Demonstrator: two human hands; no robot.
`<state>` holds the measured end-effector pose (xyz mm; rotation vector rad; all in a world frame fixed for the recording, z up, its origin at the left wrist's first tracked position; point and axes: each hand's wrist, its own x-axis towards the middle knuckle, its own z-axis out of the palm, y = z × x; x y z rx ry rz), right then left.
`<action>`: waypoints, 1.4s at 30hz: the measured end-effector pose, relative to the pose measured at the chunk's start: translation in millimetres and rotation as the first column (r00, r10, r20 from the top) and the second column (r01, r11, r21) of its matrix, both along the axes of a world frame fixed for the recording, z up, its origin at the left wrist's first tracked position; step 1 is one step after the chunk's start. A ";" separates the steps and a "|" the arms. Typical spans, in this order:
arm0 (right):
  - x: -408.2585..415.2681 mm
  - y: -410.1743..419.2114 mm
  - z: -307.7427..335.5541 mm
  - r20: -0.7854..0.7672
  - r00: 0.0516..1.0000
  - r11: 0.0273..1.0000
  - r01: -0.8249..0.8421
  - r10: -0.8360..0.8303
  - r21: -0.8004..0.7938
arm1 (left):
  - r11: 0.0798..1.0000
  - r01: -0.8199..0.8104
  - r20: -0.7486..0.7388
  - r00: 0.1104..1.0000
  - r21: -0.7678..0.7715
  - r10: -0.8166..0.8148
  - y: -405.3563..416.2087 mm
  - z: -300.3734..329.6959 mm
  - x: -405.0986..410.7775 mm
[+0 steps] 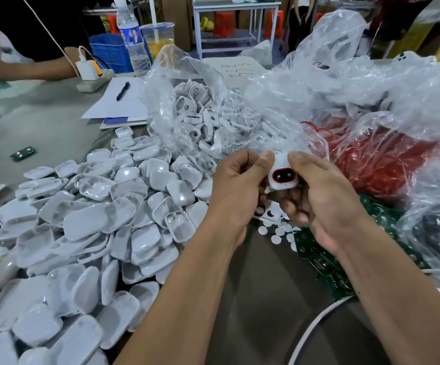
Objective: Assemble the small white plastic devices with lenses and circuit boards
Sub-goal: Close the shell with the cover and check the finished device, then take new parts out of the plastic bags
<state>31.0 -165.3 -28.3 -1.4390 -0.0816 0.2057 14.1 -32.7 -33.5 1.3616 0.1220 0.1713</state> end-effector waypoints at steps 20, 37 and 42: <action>-5.3 17.9 -12.5 0.197 0.925 0.936 0.345 -0.326 -0.068 | 0.998 0.045 -0.073 0.996 -0.037 -0.048 -31.6 -4.2 -9.2; -6.3 10.0 -2.3 -0.006 0.990 0.986 0.138 -0.139 0.089 | 0.877 -0.191 0.132 0.980 0.440 0.148 -23.2 2.0 -14.8; 1.3 10.1 22.5 -0.313 0.928 0.929 0.284 -0.205 0.236 | 0.855 -0.249 0.129 0.969 0.455 0.213 -25.2 11.8 -5.5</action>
